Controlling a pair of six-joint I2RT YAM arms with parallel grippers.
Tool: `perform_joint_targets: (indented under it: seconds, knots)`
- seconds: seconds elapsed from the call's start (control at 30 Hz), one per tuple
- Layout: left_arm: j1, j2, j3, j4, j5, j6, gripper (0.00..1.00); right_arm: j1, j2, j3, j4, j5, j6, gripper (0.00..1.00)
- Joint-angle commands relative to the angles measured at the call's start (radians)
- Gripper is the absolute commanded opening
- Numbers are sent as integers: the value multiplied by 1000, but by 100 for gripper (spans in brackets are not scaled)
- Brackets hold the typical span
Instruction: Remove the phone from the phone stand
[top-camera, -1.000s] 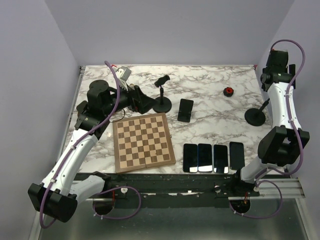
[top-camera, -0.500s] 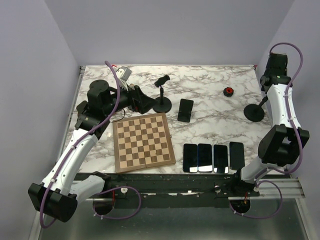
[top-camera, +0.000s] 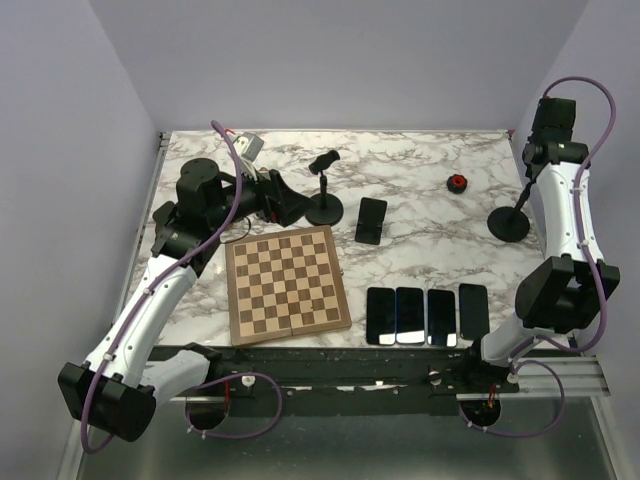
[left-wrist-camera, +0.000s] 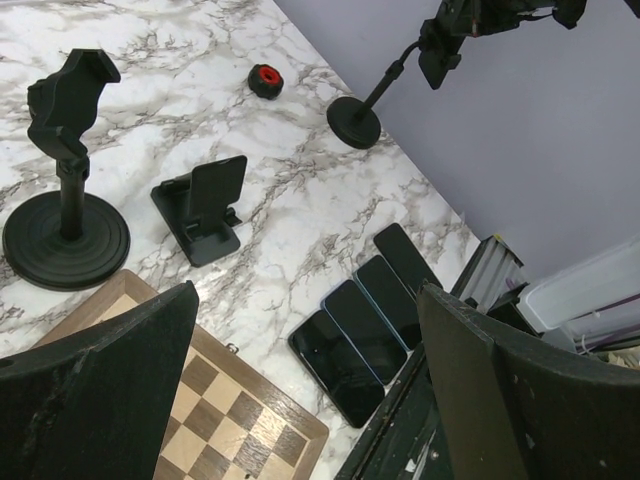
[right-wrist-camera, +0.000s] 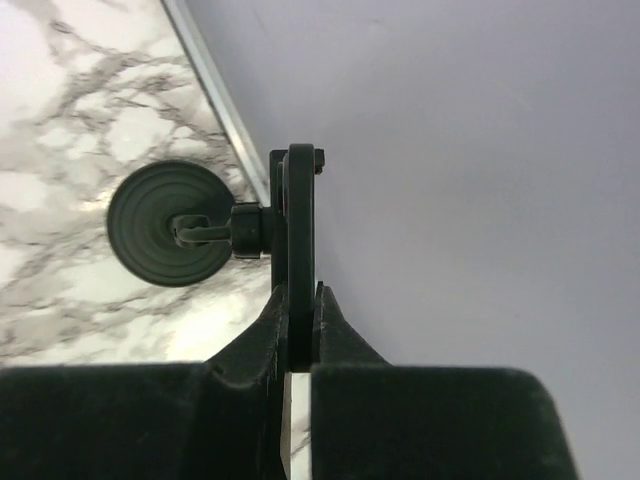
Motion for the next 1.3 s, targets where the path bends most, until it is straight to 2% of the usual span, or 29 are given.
perform_joint_targets:
  seconds: [0.0,0.27,0.43,0.73,1.0,1.1,1.27]
  knots:
    - [9,11,18,-21,-5,22,99,21,-10,111,-129,-49,160,0]
    - [18,25,28,-47,-36,58,98,24,-16,208,-315,-140,378,1]
    - [21,35,31,-57,-44,75,99,47,-51,166,-382,-218,463,1]
    - [21,52,34,-75,-71,122,99,113,-130,32,-319,-405,685,1]
    - [-16,41,-5,-22,-71,161,98,297,-113,-1,-261,-389,773,1]
    - [-55,31,-22,-7,-82,196,99,326,-114,-29,-237,-397,765,9]
    - [-115,35,-46,33,-65,207,99,347,-128,-57,-202,-446,734,32]
